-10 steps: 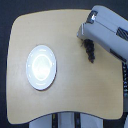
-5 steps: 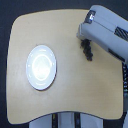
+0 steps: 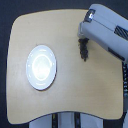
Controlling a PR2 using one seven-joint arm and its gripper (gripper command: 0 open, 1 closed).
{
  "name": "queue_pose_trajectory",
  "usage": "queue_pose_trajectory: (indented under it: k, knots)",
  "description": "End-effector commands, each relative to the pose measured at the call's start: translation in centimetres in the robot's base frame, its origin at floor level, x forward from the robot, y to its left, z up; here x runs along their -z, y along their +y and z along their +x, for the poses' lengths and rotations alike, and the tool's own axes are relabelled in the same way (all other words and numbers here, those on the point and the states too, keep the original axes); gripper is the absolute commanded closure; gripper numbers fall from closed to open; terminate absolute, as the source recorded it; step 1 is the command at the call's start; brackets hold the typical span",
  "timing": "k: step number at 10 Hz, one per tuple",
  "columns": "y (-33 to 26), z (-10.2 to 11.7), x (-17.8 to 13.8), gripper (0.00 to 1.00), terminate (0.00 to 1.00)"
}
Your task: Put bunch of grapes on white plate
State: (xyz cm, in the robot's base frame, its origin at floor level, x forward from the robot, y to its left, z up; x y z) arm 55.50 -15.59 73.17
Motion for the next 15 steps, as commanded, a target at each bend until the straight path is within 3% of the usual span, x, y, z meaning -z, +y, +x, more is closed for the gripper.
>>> queue_pose_trajectory:
  k: [1, 5, 9, 11, 15]
  knots:
    - [-0.5, 0.1, -1.7, 1.00, 0.00]
    - [1.0, 0.1, -6.2, 1.00, 0.00]
    - [4.3, -0.6, -15.0, 1.00, 0.00]
    - [6.3, -2.4, -18.1, 1.00, 0.00]
    - [13.5, -6.4, -17.2, 1.00, 0.00]
